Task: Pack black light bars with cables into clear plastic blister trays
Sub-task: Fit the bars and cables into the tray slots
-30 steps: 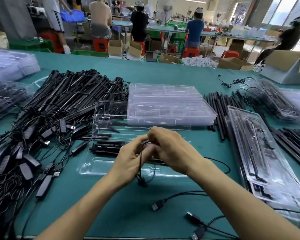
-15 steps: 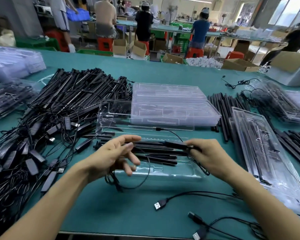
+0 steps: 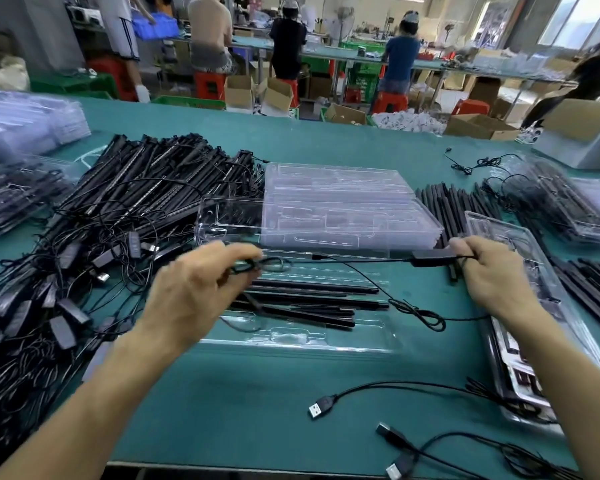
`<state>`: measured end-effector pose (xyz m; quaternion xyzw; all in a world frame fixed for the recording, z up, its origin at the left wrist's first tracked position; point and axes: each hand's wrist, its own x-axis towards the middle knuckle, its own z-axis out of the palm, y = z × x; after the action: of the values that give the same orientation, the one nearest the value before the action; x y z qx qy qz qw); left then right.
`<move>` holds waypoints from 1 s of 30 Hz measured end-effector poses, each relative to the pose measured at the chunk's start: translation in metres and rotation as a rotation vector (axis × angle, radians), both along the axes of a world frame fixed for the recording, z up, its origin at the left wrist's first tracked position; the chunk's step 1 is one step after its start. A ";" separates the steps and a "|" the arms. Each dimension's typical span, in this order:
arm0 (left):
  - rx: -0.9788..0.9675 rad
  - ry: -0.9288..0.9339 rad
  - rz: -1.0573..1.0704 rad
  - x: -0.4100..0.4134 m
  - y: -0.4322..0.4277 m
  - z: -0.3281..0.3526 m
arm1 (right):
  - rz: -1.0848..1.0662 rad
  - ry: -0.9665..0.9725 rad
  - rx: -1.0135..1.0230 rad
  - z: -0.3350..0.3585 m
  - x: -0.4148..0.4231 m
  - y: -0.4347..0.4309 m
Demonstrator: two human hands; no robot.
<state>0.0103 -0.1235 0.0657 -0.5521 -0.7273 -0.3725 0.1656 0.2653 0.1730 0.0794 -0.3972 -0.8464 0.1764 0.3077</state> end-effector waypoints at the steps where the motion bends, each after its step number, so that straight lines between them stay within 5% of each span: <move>1: 0.068 0.125 0.041 -0.007 0.001 0.005 | 0.020 -0.041 -0.005 -0.003 0.001 -0.001; 4: 0.171 0.373 0.129 -0.023 0.004 0.008 | 0.196 -0.200 -0.101 -0.014 -0.001 -0.012; 6: 0.072 0.409 0.166 -0.031 0.007 -0.002 | 0.361 -0.330 -0.171 -0.020 -0.003 -0.020; 10: -0.461 0.209 0.383 -0.049 0.005 -0.040 | 0.558 -0.397 -0.337 -0.029 -0.016 -0.037; 12: -0.573 0.102 0.425 -0.056 0.001 -0.054 | 0.563 -0.459 -0.270 -0.038 -0.026 -0.042; 16: -0.612 -0.062 0.406 -0.064 -0.003 -0.062 | 0.583 -0.666 -0.101 -0.051 -0.035 -0.056; 20: -0.599 -0.191 0.240 -0.065 -0.007 -0.063 | 0.607 -0.636 -0.085 -0.057 -0.036 -0.079; 30: -0.440 -0.148 0.351 -0.041 -0.017 -0.074 | 0.656 -0.650 0.193 -0.064 -0.027 -0.113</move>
<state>-0.0302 -0.1409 -0.0084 -0.4119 -0.8851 -0.2107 0.0504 0.2387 0.0600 0.0155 -0.1128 -0.9922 0.0513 -0.0100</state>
